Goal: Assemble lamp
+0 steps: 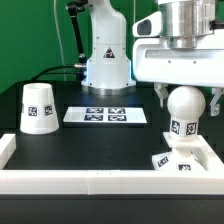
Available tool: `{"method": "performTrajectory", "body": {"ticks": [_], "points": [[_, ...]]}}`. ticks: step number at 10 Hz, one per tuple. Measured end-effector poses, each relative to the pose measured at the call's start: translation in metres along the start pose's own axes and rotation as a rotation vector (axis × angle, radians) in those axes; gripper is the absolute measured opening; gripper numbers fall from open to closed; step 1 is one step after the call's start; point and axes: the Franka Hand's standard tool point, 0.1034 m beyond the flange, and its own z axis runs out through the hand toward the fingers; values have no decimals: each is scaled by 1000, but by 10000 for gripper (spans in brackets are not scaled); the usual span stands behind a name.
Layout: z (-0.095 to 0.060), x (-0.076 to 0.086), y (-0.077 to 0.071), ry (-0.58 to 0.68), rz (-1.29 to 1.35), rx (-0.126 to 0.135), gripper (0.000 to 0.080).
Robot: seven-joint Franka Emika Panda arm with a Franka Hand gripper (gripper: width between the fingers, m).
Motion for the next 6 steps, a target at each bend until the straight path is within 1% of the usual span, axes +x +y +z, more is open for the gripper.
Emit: {"method": "performTrajectory", "body": {"ticks": [6], "points": [[0,0,0,-1,-410,-1,699]]}}
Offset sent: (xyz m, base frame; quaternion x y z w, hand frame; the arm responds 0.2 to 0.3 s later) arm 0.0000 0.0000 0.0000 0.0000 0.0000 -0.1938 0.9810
